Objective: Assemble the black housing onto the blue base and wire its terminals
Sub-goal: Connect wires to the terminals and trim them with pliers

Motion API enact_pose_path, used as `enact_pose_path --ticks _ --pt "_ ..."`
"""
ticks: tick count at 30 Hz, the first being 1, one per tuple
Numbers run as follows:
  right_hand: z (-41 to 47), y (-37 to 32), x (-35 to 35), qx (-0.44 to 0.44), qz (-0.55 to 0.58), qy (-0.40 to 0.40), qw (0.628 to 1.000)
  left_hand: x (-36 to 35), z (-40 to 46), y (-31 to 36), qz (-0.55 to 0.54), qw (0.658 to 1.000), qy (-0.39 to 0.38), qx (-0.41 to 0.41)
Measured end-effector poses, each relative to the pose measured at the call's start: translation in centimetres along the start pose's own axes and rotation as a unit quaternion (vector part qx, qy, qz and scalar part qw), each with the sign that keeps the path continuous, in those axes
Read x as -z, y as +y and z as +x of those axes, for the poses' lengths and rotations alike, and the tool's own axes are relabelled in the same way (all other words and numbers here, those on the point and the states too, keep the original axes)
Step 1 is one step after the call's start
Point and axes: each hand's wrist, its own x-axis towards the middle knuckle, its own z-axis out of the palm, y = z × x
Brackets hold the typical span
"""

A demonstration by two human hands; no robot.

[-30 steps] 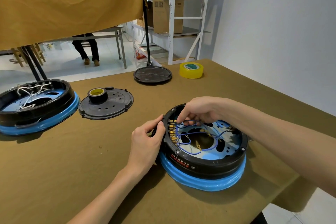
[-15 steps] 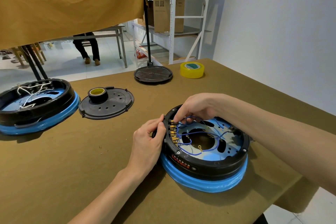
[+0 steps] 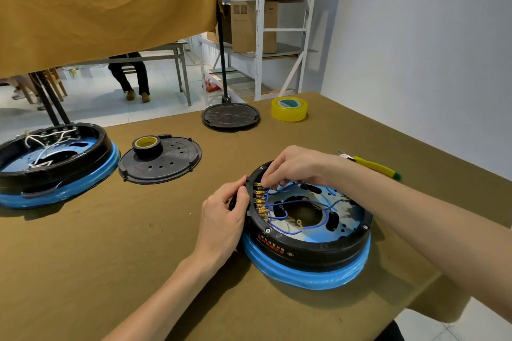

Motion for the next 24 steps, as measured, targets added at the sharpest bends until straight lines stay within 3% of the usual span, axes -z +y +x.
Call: enact_pose_path --ticks 3,5,8,10,12,14,20,24 --pt "-0.9 0.9 0.8 0.098 -0.023 0.076 0.992 0.0 0.3 0.3 -0.051 0.998 -0.009 0.046" --pt "-0.9 2.3 2.2 0.150 -0.002 0.206 0.967 0.1 0.6 0.5 -0.060 0.996 -0.014 0.066" --pt "-0.2 6.3 5.0 0.079 -0.052 0.370 0.924 -0.2 1.3 1.3 -0.091 0.989 -0.039 0.111" --pt "0.5 9.8 6.6 -0.055 -0.123 0.372 0.919 -0.6 1.9 1.7 -0.101 0.984 -0.045 0.136" --pt "0.9 12.8 7.4 -0.179 -0.179 0.311 0.916 -0.9 2.2 1.8 -0.112 0.980 -0.041 0.161" --pt "1.2 14.7 7.8 -0.232 -0.214 0.255 0.914 -1.2 2.2 1.6 -0.122 0.978 -0.028 0.168" --pt "2.0 15.5 7.0 -0.190 -0.330 0.288 0.878 -1.4 1.8 1.3 -0.128 0.980 -0.011 0.152" --pt "0.4 13.2 6.9 -0.117 -0.256 0.355 0.891 -1.3 1.8 1.2 -0.114 0.983 -0.013 0.140"
